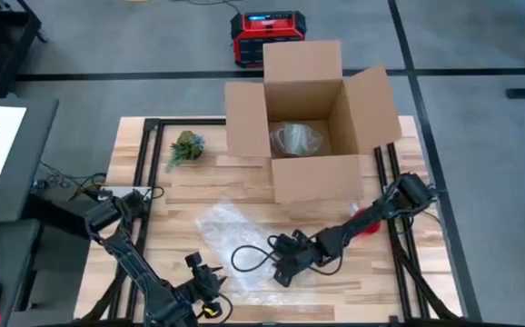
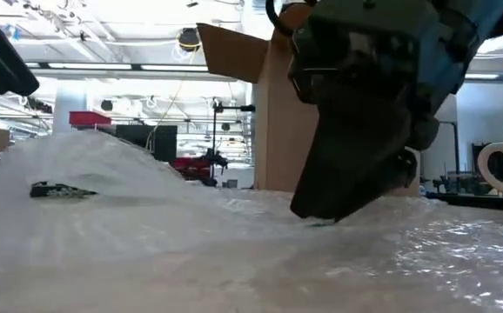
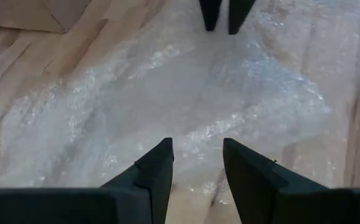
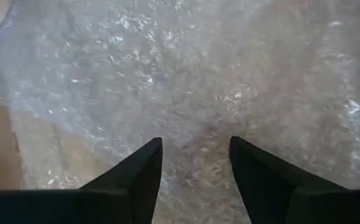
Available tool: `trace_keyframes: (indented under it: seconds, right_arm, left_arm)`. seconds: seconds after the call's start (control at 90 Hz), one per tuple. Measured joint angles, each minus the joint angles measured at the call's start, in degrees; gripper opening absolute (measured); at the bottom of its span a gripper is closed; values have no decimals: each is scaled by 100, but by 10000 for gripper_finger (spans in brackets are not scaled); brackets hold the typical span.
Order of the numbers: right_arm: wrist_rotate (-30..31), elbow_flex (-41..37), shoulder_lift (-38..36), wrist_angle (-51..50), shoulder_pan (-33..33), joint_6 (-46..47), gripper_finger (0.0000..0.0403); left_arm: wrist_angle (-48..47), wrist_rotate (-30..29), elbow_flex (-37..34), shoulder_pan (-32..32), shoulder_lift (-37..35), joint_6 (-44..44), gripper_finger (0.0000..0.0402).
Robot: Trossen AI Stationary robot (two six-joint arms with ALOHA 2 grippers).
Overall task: Wrap mug
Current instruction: Prepare the transparent bubble wrap
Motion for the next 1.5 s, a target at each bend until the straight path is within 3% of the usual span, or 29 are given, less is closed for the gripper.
trace_keyframes:
  seconds: [0.522,0.922,1.167,1.256,1.378,1.5]
  right_arm:
    - [-239,103,44,232,-10,31,150]
    - [-242,102,47,1248,90,-741,150]
    - [-189,101,45,451,-13,-269,149]
    - [7,101,47,438,-8,-426,147]
    - [71,101,47,657,42,-826,129]
    - [86,101,47,902,52,-1044,83]
  left_arm:
    - [821,966,-4,510,855,931,123]
    - [1224,960,-7,619,837,1319,122]
    - [1255,918,-11,619,842,1347,122]
    - [1506,894,-16,592,846,1734,122]
    - [1897,711,103,492,863,2342,122]
    - [1780,130,429,391,861,2675,123]
